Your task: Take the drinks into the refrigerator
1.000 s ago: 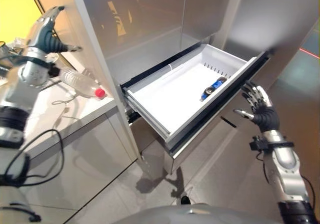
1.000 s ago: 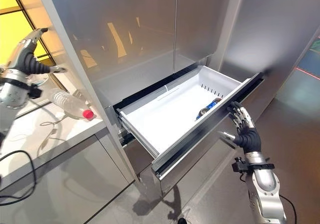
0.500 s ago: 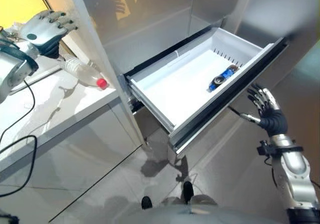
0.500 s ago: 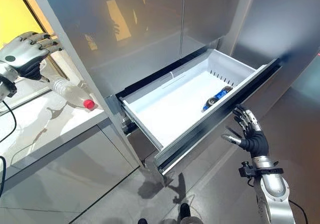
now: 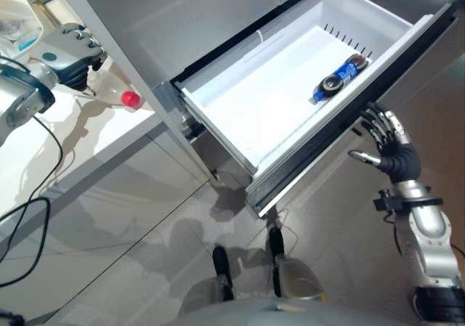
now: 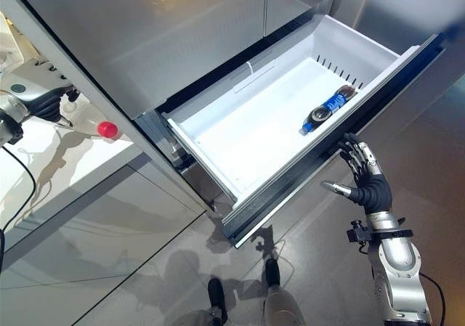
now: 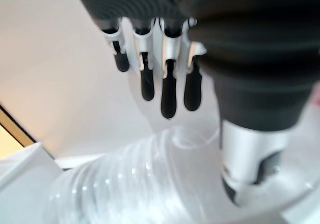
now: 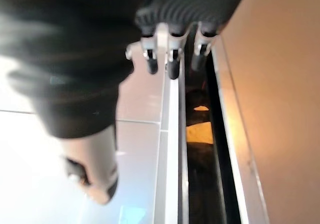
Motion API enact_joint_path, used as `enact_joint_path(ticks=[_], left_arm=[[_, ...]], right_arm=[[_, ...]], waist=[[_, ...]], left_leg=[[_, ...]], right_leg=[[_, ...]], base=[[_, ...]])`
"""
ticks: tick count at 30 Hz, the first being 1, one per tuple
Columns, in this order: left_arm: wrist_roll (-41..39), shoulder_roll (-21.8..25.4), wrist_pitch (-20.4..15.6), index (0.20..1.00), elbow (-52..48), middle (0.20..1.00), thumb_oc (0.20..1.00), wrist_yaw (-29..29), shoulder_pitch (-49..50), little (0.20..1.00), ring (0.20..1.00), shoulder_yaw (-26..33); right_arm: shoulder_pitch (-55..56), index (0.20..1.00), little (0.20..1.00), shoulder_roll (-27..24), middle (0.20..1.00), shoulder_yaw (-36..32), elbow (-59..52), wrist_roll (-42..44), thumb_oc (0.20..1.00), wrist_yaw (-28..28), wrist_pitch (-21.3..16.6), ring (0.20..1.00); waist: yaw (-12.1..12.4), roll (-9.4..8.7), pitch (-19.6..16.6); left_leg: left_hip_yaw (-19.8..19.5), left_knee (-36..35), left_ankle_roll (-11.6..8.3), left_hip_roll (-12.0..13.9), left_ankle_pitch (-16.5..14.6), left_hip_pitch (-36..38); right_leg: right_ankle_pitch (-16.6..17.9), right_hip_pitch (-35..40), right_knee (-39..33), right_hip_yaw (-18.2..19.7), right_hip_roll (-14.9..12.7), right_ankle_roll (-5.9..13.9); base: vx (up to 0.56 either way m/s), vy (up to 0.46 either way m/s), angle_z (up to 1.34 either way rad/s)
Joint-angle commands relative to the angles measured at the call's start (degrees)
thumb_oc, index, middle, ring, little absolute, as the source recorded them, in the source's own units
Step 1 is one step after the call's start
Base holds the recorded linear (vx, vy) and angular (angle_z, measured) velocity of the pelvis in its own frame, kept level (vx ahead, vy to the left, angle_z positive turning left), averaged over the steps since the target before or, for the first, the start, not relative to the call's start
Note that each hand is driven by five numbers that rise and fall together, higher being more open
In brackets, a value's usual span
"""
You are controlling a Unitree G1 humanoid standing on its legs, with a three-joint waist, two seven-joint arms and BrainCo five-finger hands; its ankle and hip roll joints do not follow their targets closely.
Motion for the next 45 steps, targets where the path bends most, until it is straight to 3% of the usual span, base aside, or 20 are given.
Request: enact_joint_path(ticks=[1,12,30,35,45], left_arm=[[-4.18,-3.73,-2.95,1.000,-2.73,1.000,1.000,-0.44,-4.40,1.000,1.000,0.87],[-10.43,-2.85,-4.83,1.000,-3.15,1.000,1.000,-5.90,-3.04,1.000,1.000,0.60],[-11.17,-3.28,-4.83,1.000,-2.78,1.000,1.000,-4.27,-0.60,1.000,1.000,5.76],[-16.20,-2.69,-5.36,1.000,-2.69,1.000,1.000,-10.49,3.17,1.000,1.000,6.65],[-18.39,-2.37,-5.61,1.000,-2.25,1.000,1.000,-14.77,12.14,1.000,1.000,10.56]], right_arm=[[-4.05,1.000,1.000,-3.42,1.000,-4.42,-6.95,2.57,1.000,-0.76,-4.63,1.000],[-5.36,1.000,1.000,-3.23,1.000,-5.31,-8.60,3.64,1.000,-0.80,-4.96,1.000],[-4.83,1.000,1.000,-1.44,1.000,-4.91,-8.82,4.10,1.000,0.26,-4.84,1.000],[-5.23,1.000,1.000,-1.60,1.000,-5.01,-8.26,4.40,1.000,0.78,-4.01,1.000],[-6.72,1.000,1.000,-1.75,1.000,-3.11,-7.46,4.02,1.000,0.84,-3.71,1.000]], waist=[[-3.74,0.16,1.38],[-4.34,0.16,4.18],[-3.75,-1.02,4.21],[-3.10,-1.20,4.07],[-1.78,-0.91,4.03]], left_leg=[[-2.24,11.21,1.87,0.32,-9.88,-0.57],[-1.49,13.72,1.80,0.27,-10.78,-2.63],[-1.30,16.17,1.87,0.45,-11.99,-4.20],[-1.63,16.64,1.97,0.26,-12.15,-4.28],[-2.27,15.68,2.01,-0.09,-11.38,-4.08]], right_leg=[[-11.16,-2.28,13.52,0.26,-0.46,4.12],[-11.35,-4.70,15.21,1.09,-0.35,4.01],[-11.48,-5.74,16.08,1.58,-0.18,3.93],[-11.28,-5.45,16.09,1.38,-0.46,3.83],[-10.50,-4.58,14.79,0.81,-0.82,3.51]], base=[[0.00,0.000,0.00],[0.00,0.000,-0.01],[0.00,0.002,-0.01],[0.00,0.000,0.00],[-0.01,0.005,-0.01]])
